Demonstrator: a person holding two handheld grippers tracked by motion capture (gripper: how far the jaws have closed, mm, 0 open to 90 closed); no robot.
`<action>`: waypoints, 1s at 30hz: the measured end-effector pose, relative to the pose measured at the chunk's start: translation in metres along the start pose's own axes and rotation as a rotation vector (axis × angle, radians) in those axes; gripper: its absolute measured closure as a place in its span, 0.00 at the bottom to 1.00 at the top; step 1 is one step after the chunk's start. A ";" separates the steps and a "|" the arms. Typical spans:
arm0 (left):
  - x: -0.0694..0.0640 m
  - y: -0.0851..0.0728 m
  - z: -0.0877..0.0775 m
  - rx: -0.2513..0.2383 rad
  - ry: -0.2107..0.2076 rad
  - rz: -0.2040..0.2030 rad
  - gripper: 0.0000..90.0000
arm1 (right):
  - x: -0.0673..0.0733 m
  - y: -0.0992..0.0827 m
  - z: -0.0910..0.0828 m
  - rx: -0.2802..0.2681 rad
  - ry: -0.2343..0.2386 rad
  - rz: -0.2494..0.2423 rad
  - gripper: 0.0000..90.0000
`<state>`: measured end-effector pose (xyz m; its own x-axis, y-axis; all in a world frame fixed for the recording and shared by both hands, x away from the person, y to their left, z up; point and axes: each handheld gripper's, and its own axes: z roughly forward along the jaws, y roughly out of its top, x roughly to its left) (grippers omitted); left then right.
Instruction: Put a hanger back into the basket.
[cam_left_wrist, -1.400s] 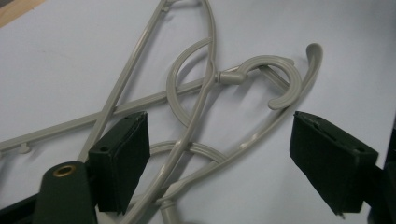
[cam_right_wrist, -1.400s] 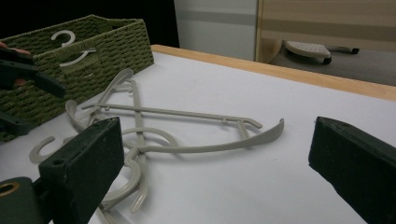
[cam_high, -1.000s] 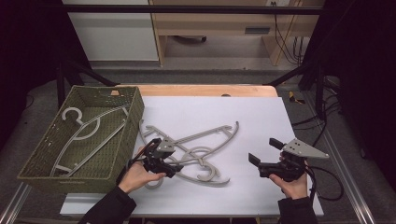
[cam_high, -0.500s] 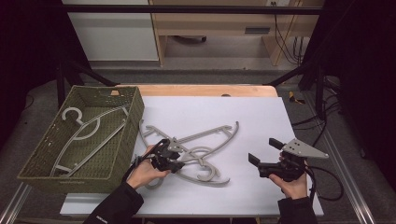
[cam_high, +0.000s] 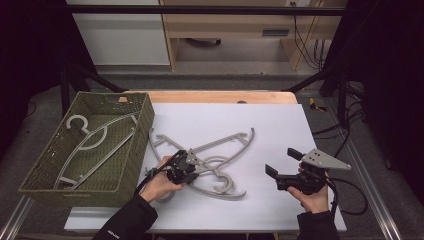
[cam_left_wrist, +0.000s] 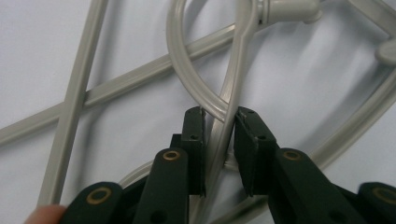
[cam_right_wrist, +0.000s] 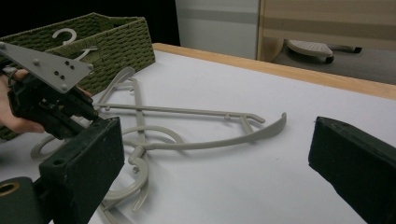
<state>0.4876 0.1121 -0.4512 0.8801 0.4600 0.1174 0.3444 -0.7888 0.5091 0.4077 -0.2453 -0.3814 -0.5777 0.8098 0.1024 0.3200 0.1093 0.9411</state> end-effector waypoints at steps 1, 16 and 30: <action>-0.001 0.001 0.001 0.004 0.000 0.000 0.83 | 0.000 0.000 0.000 0.000 0.000 0.000 0.04; -0.006 0.006 0.005 0.011 0.001 -0.023 0.78 | 0.000 0.000 -0.001 -0.002 0.002 -0.001 0.04; -0.012 0.006 0.003 -0.007 -0.016 0.025 0.87 | 0.000 0.000 0.000 0.000 0.002 -0.002 0.04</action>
<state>0.4798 0.1006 -0.4527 0.8935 0.4337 0.1161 0.3203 -0.7969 0.5123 0.4073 -0.2454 -0.3813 -0.5799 0.8084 0.1011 0.3185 0.1107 0.9414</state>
